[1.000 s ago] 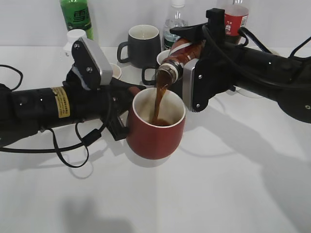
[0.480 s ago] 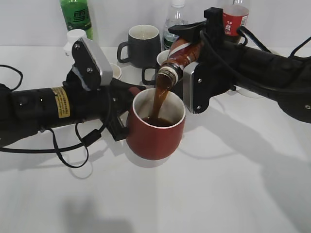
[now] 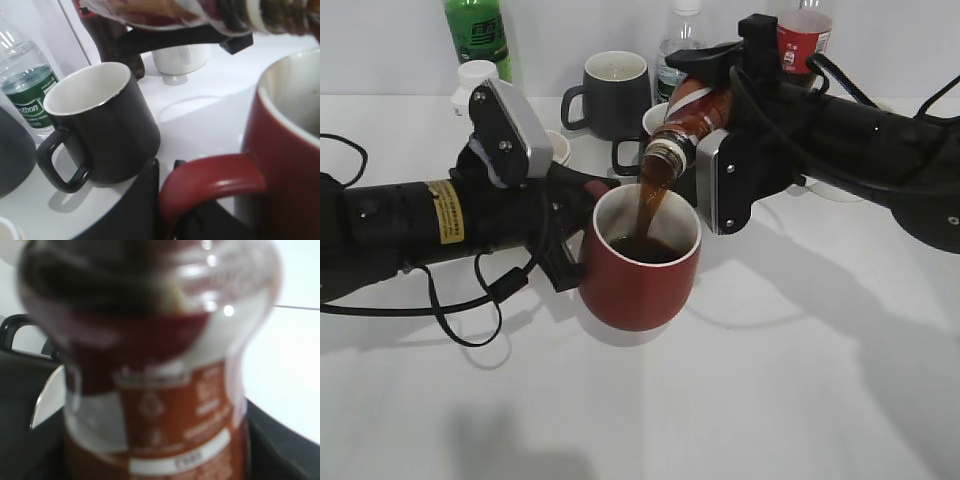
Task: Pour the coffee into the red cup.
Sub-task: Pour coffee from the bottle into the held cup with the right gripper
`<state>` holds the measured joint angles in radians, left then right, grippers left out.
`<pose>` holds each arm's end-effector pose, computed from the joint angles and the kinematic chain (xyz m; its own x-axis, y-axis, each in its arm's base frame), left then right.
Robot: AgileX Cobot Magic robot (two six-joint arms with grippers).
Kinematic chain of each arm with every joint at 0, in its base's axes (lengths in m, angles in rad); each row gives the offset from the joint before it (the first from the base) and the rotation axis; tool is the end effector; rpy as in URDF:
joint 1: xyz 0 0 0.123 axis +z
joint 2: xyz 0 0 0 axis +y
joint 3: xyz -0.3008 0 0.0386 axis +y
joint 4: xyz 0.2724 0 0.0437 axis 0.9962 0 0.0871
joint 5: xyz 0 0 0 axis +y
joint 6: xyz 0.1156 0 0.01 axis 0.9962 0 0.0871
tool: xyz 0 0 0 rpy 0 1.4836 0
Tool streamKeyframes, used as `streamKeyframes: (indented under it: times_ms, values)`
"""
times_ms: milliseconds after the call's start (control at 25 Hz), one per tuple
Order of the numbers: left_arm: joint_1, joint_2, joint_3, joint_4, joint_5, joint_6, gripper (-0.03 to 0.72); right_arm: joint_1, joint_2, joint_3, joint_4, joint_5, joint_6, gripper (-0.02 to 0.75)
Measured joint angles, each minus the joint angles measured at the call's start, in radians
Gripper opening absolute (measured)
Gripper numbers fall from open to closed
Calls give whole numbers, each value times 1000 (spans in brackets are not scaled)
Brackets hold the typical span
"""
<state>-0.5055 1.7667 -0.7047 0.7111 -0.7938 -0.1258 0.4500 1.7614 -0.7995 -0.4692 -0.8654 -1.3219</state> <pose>0.2931 -0.2239 0.1617 0.0803 0.3658 -0.9272 0.8563 0.4508 0.2520 0.3385 0.2079 0.2053 0.7201 -0.6924 0.0458 -0.0101 -0.0764 -0.9970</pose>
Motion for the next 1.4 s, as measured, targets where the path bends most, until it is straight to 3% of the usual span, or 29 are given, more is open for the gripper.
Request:
streamKeyframes:
  times_ms: [680,1400]
  values:
    - [0,0,0,-1,7,0,55,0,0,0,0,-1,-16,501]
    - [0,-3,0,-107,-22,2,55,3,0,0,13,14,400,501]
